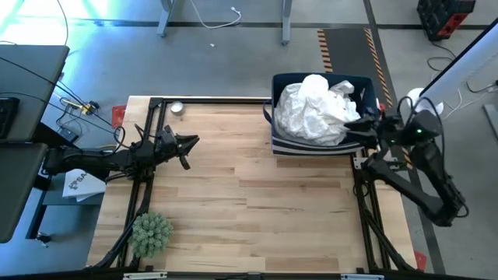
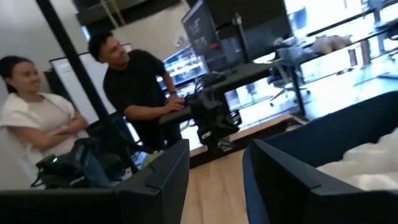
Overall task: Sort clothes
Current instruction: Return to Home Position
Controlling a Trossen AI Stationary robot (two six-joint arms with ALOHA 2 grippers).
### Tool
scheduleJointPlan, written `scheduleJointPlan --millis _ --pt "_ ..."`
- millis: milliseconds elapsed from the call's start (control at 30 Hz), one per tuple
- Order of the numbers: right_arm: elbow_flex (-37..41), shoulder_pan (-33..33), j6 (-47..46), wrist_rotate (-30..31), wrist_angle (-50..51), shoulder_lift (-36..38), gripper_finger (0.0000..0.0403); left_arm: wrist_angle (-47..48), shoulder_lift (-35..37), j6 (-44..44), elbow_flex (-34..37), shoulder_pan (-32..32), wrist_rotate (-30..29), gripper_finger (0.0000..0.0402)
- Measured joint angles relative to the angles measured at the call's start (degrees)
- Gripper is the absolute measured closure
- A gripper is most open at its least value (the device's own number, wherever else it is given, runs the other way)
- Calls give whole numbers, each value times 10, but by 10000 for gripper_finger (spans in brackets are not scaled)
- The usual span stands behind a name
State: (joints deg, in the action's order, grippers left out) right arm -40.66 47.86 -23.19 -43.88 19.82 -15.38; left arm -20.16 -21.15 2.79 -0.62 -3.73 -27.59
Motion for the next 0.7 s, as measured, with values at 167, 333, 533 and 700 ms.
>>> scheduleJointPlan --millis 167,333,533,700 --pt "78 -55 -4 17 -65 -6 248 0 0 0 0 0 0 350" --pt "177 -173 -28 118 -241 -42 253 0 0 0 0 0 0 350" --pt "200 -351 69 230 -310 -132 254 0 0 0 0 0 0 350" --pt "197 -464 69 312 -346 -209 265 0 0 0 0 0 0 350"
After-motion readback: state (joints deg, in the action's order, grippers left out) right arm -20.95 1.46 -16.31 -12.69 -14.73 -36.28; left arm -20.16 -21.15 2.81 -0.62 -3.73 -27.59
